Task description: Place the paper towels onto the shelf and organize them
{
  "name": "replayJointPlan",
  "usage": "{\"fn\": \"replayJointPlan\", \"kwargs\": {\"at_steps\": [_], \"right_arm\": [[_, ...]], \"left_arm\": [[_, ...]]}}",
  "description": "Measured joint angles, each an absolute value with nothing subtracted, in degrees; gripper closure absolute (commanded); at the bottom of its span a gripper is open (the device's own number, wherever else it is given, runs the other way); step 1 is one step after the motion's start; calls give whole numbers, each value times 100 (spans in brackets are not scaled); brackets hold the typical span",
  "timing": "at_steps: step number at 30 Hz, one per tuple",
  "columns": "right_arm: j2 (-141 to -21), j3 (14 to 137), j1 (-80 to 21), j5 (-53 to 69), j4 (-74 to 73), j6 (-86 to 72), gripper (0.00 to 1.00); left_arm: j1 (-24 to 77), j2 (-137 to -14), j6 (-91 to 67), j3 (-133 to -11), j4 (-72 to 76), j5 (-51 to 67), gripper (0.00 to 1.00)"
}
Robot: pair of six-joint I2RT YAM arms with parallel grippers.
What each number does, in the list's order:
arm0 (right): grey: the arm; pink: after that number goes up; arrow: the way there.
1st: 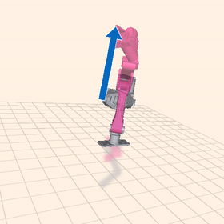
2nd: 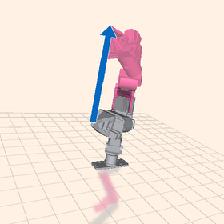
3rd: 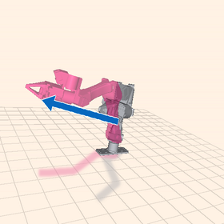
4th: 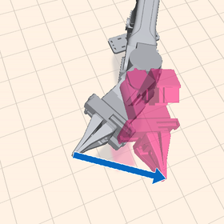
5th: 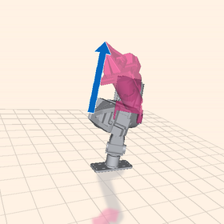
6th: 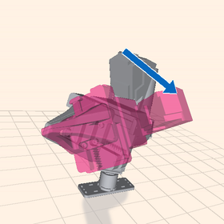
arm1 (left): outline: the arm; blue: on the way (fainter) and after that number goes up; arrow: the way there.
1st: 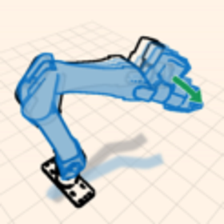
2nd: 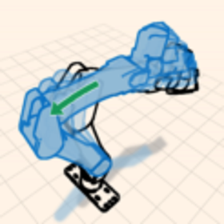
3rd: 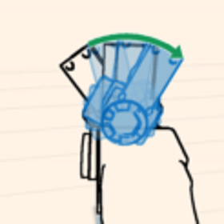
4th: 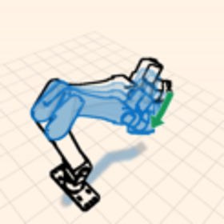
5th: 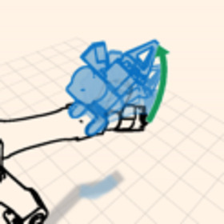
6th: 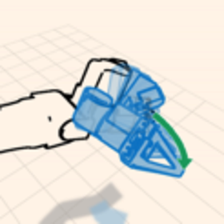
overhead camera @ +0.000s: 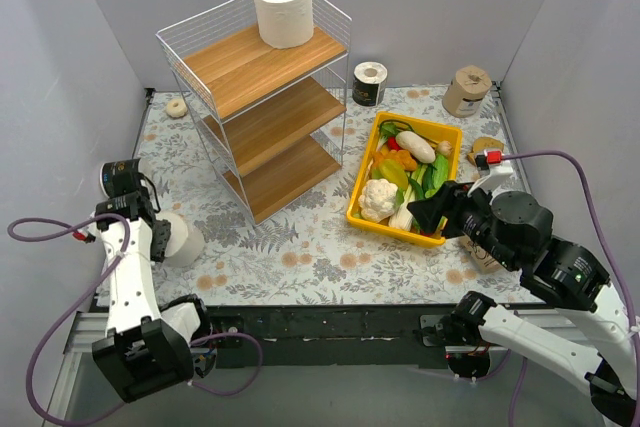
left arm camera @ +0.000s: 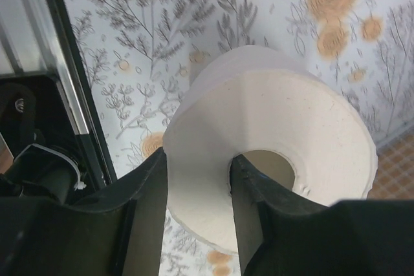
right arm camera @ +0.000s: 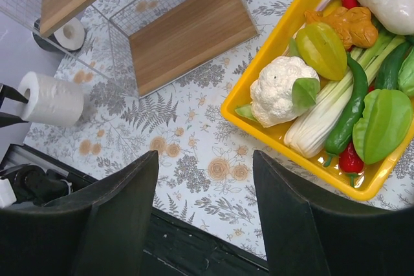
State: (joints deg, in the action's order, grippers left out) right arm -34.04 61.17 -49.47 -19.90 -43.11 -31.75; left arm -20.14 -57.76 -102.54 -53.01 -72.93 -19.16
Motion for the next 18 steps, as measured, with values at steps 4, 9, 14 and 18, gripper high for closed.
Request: {"fn": "replayJointPlan", "kwargs": {"at_steps": [4,9,14,18], "right_arm": [[-3339,6134,-4947,-1929,-4316,-3155,32],[-3336,6259,-4947,-1909,-4307,-3127,32],[-3339,6318,-4947,-1865,-4316,-3109,32],[-3334,6333,-4947,-1826,-4313,-3109,32]], "left_arm": [[-1793,-5358,-9806,-5310,-7345,-1540,100],[-1203,-5035,-9332,-5181,-7258,-1052,100],[-652,-4733,-8910,-4998,-7144,-589,100],[-222,-4532,-8534,-4984,-7083,-172,100]]}}
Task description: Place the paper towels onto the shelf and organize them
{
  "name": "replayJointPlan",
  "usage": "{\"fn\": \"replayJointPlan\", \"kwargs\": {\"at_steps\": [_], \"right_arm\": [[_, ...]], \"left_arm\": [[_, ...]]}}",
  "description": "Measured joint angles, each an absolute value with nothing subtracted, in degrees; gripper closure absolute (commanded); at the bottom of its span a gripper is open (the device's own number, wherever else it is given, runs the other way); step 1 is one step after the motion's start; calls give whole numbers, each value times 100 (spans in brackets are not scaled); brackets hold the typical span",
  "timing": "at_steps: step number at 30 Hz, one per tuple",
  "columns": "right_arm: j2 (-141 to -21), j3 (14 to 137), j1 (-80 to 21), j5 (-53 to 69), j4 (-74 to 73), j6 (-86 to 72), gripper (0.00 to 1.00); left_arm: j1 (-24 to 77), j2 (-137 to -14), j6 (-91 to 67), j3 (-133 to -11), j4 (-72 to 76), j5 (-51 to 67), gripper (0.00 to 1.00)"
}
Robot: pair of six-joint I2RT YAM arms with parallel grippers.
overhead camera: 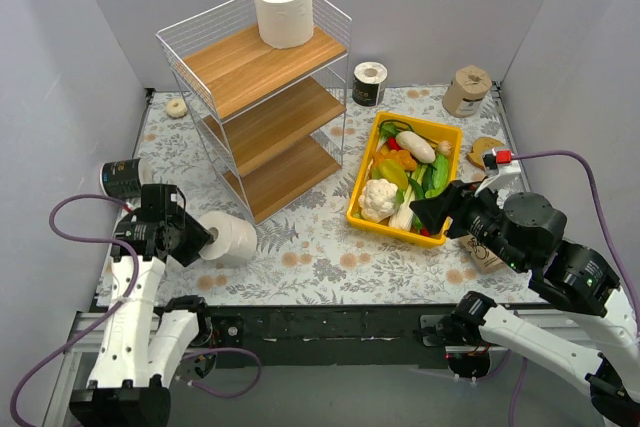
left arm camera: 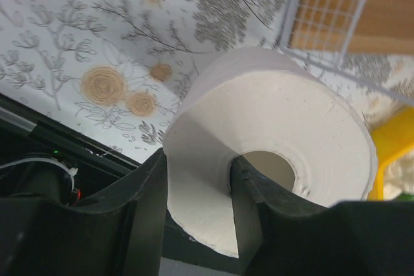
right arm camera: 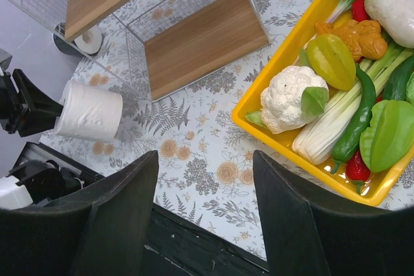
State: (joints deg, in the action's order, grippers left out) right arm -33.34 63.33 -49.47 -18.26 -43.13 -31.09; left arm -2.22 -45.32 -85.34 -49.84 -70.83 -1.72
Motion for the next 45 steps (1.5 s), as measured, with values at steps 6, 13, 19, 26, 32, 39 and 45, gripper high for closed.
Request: {"fn": "replayJointPlan", "kwargs": {"at_steps": [6,13,19,26,32,39,45], "right_arm": [[-3256,6333,-4947,-1791,-4313,-3109,32],[-3186,6359,-4947,-1778,-4309,-3109,32],[-3183,6370,-4947,-1737,-4313,-3109,32],[-3046,6414,-4947,-1743,-4338,-3109,32],[-2980,6665,-4947,-1822,-4510,-3052,31],[-2786,6724,-4947,-1979,-4554,-2974,31],[-2816,6855,-4947,-1986,-4689,-2954,31]], "left_arm": [[220,-3844,-8123,-4963,-7032,727,100],[399,-3774,-7802,-5736,-7347,1157,100],[436,-4300,-7725,-6554,-7408,1203,100],[436,-5159,-7773,-8965,-7277,1192,100],[436,-5782,-7942,-10490,-6834,1885,100],[443,-6630,-7861,-11791,-6785,2456,100],[443,-7465,-7706,-13096,-6608,2329,100]]}}
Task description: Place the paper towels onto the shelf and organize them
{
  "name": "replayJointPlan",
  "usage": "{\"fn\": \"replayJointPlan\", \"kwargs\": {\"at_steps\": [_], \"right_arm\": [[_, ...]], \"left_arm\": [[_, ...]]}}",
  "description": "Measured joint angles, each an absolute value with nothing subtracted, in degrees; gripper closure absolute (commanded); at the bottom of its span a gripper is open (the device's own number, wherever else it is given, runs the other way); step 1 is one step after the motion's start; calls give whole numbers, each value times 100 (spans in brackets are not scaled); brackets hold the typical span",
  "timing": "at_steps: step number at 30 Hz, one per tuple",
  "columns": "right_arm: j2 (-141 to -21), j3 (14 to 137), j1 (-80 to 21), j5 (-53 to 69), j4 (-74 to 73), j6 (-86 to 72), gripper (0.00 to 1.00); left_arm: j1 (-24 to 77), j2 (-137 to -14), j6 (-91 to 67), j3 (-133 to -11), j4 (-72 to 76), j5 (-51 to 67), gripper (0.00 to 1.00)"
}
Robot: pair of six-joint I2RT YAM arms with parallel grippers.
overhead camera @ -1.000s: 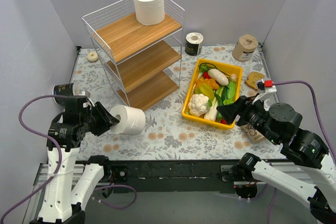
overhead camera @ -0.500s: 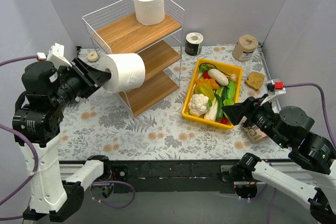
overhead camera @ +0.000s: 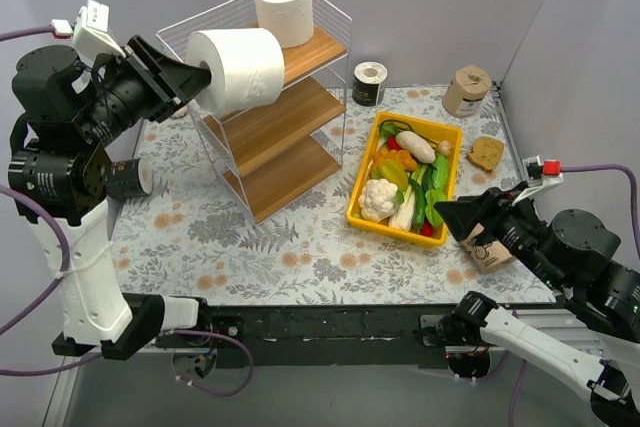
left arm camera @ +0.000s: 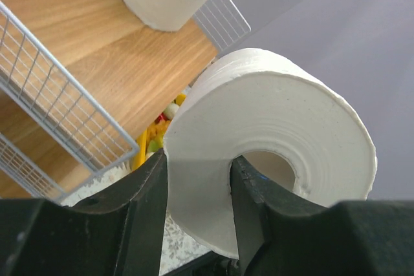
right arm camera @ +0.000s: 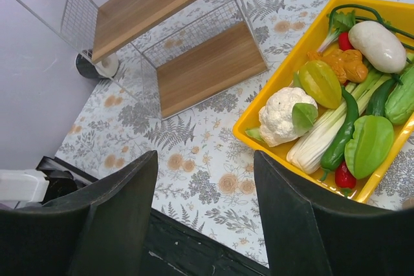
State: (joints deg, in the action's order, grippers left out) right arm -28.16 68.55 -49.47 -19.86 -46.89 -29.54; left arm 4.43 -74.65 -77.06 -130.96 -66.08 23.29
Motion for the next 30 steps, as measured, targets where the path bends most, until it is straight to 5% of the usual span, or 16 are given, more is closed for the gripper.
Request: {"fn": "replayJointPlan", "kwargs": {"at_steps": [9,30], "right_arm": [[-2810,7083,-4947,-2196,-4976,-2873,31],[-2711,6941,-4947,-2475,-5050,-2834,30]], "left_arm": [[447,-8134,-7485,-13345,-6324,1573,99],[447,-8508,-6987,-13334,-5913,340,65]]}}
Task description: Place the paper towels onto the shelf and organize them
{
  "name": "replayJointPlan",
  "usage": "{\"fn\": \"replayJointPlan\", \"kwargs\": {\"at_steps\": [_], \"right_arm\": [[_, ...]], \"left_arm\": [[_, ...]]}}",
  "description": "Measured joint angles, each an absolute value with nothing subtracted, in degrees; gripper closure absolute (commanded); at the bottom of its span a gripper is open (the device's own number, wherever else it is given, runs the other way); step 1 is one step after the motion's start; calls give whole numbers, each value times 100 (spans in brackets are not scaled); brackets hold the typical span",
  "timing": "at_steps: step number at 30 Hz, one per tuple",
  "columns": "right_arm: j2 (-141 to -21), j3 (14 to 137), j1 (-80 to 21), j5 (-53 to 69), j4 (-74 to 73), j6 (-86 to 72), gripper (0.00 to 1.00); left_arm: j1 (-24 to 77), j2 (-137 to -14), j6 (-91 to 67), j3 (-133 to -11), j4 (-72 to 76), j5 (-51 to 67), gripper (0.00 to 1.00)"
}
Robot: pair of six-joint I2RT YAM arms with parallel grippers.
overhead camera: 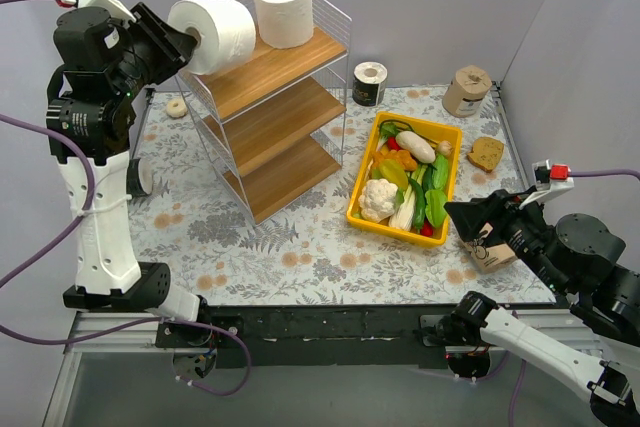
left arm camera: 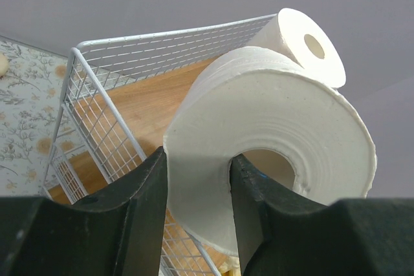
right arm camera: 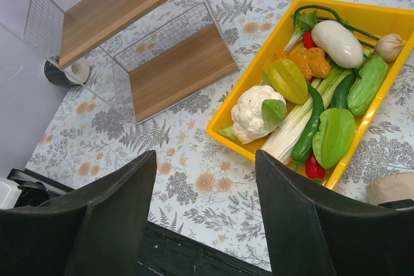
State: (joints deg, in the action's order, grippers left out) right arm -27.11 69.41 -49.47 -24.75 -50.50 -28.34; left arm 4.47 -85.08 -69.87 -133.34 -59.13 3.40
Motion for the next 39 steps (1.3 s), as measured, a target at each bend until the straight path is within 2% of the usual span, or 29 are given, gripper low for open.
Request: {"fn": "replayJointPlan", "kwargs": {"at_steps": [4,10,20,23,24,26,27,32,39], "right_arm": [[-2711,6941,-4947,-2536,-5050,-2823,29],[-2709,6941,-4947,-2582,-5050,-2821,29],[-2709,6954,-4947,-2652,-5052,-2797,28],[-2709,6958,-4947,-2663,-5052,-2781,28],[-2709,6958,-4947,-2665,-5052,-2779,28],[-2698,6958,-4947,-2665,-5052,-2775,28],[-2687,6956,-4947,-2665,-5063,-2773,28],[-2519,6904,-4947,-2637,-5142,-2783,27],[-2477,6587,-4947,-2410,-5306,-2987,29]], "left_arm": [[447,-8565,-6984,-13262,-5802,333,50],[447,-8554,-6973,-13126,-5489,276,42],[447,-8418,-6875,-13054,-5225,259,36],[447,-8353,-6879,-13052,-5175,368,29],[447,-8313,-6895,-13032,-5166,419,22],[447,-8160,-6906,-12884,-5129,558,15],[447,-8040,-6923,-12728,-5089,644,2],[447,-6829,-7050,-11306,-5011,961,2],[694,-4401,-7290,-8650,-4998,1105,2]]}}
